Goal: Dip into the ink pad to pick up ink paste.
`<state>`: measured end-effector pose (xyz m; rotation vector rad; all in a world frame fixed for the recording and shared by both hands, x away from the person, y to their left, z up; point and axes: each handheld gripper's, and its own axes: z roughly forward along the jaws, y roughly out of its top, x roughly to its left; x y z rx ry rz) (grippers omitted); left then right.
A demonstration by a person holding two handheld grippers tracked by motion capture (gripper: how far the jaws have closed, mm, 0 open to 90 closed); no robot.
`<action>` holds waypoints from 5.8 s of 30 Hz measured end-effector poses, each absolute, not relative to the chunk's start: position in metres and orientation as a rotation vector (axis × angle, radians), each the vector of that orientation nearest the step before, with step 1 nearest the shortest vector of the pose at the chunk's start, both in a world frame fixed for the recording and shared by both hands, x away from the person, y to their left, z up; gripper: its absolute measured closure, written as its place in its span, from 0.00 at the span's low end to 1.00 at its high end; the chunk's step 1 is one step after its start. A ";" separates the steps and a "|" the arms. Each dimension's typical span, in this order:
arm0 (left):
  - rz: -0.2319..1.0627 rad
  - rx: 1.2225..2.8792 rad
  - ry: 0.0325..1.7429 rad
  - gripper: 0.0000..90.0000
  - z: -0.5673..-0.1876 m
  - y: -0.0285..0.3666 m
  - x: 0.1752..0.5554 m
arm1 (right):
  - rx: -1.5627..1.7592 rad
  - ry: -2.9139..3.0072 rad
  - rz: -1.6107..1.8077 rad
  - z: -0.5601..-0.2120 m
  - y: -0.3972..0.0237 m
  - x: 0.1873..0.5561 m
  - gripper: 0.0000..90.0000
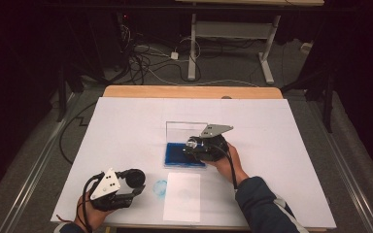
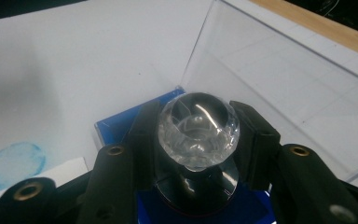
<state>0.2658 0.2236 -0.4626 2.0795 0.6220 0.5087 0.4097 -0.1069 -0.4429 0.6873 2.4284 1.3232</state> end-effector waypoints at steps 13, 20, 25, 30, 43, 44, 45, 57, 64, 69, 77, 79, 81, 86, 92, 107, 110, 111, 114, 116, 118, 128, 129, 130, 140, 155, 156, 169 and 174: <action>0.500 2.088 0.617 0.41 -0.464 0.223 0.267 | 0.689 2.429 1.335 -0.439 -0.107 0.410 0.63; 0.500 2.088 0.617 0.41 -0.464 0.223 0.266 | 0.703 2.452 1.318 -0.447 -0.104 0.411 0.63; 0.501 2.087 0.616 0.41 -0.464 0.223 0.266 | 0.710 2.458 1.309 -0.450 -0.103 0.412 0.63; 0.500 2.092 0.612 0.41 -0.464 0.222 0.266 | 0.717 2.460 1.306 -0.450 -0.104 0.412 0.63; 0.497 2.094 0.611 0.41 -0.464 0.222 0.266 | 0.707 2.467 1.300 -0.450 -0.103 0.412 0.64; 0.495 2.093 0.613 0.41 -0.464 0.222 0.266 | 0.707 2.468 1.301 -0.450 -0.104 0.413 0.64; 0.492 2.092 0.613 0.41 -0.464 0.222 0.266 | 0.706 2.469 1.305 -0.450 -0.104 0.413 0.64; 0.494 2.092 0.609 0.41 -0.464 0.222 0.265 | 0.705 2.470 1.305 -0.450 -0.104 0.413 0.64; 0.490 2.093 0.611 0.41 -0.464 0.222 0.265 | 0.709 2.472 1.302 -0.450 -0.104 0.413 0.64; 0.491 2.092 0.611 0.41 -0.464 0.222 0.265 | 0.705 2.475 1.295 -0.450 -0.104 0.412 0.64; 0.493 2.090 0.604 0.41 -0.463 0.221 0.264 | 0.715 2.477 1.297 -0.449 -0.105 0.413 0.64; 0.493 2.092 0.605 0.41 -0.464 0.221 0.265 | 0.715 2.479 1.292 -0.449 -0.105 0.412 0.64; 0.494 2.091 0.605 0.41 -0.464 0.221 0.265 | 0.720 2.476 1.300 -0.448 -0.106 0.412 0.63; 0.495 2.090 0.605 0.41 -0.463 0.222 0.265 | 0.730 2.470 1.298 -0.447 -0.108 0.412 0.63; 0.494 2.091 0.603 0.41 -0.463 0.221 0.265 | 0.716 2.445 1.323 -0.442 -0.111 0.410 0.63; 0.495 2.089 0.604 0.41 -0.463 0.222 0.265 | 0.690 2.403 1.364 -0.427 -0.115 0.403 0.63; 0.497 2.090 0.605 0.41 -0.463 0.222 0.265 | 0.685 2.399 1.369 -0.426 -0.116 0.402 0.63; 0.497 2.089 0.605 0.41 -0.463 0.222 0.265 | 0.683 2.399 1.368 -0.425 -0.116 0.402 0.63; 0.500 2.090 0.603 0.41 -0.463 0.221 0.265 | 0.682 2.398 1.358 -0.424 -0.117 0.401 0.63; 0.501 2.090 0.607 0.41 -0.463 0.222 0.265 | 0.678 2.397 1.365 -0.422 -0.118 0.400 0.63; 0.500 2.089 0.608 0.41 -0.463 0.222 0.265 | 0.678 2.396 1.370 -0.421 -0.119 0.399 0.63; 0.498 2.091 0.607 0.41 -0.464 0.221 0.266 | 0.641 2.403 1.383 -0.414 -0.122 0.390 0.63; 0.497 2.091 0.608 0.41 -0.464 0.221 0.266 | 0.637 2.403 1.384 -0.414 -0.122 0.389 0.63; 0.498 2.092 0.607 0.41 -0.464 0.221 0.266 | 0.632 2.404 1.387 -0.414 -0.122 0.387 0.63; 0.500 2.093 0.607 0.41 -0.463 0.221 0.266 | 0.599 2.410 1.412 -0.413 -0.125 0.375 0.63; 0.502 2.099 0.602 0.41 -0.463 0.220 0.265 | 0.535 2.421 1.457 -0.410 -0.123 0.357 0.63; 0.502 2.099 0.601 0.41 -0.463 0.220 0.265 | 0.534 2.423 1.459 -0.411 -0.124 0.357 0.63; 0.511 2.099 0.603 0.41 -0.463 0.219 0.265 | 0.510 2.448 1.469 -0.413 -0.126 0.347 0.63; 0.513 2.095 0.599 0.41 -0.462 0.219 0.265 | 0.489 2.467 1.473 -0.415 -0.122 0.342 0.63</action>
